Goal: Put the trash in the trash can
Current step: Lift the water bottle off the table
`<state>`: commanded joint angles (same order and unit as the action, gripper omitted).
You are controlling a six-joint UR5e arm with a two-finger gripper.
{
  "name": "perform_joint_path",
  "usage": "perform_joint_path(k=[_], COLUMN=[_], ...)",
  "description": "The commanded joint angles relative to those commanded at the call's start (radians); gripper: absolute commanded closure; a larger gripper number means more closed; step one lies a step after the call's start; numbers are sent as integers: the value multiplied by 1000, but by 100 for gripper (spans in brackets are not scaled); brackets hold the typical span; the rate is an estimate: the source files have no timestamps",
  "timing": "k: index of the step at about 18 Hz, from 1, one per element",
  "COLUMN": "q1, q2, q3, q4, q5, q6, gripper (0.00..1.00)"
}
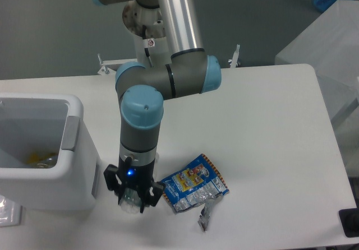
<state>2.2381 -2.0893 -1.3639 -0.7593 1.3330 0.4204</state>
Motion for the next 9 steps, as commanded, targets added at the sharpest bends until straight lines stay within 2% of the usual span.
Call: perform_joint_path(k=[2,5,9], q1=[12,28,46], q2=[0,9,46], q3=[34,113,137], q4=[0,5,6], q5=[0,-2,-70], q6=[-35,-162,-230], gripper=[41,41,41])
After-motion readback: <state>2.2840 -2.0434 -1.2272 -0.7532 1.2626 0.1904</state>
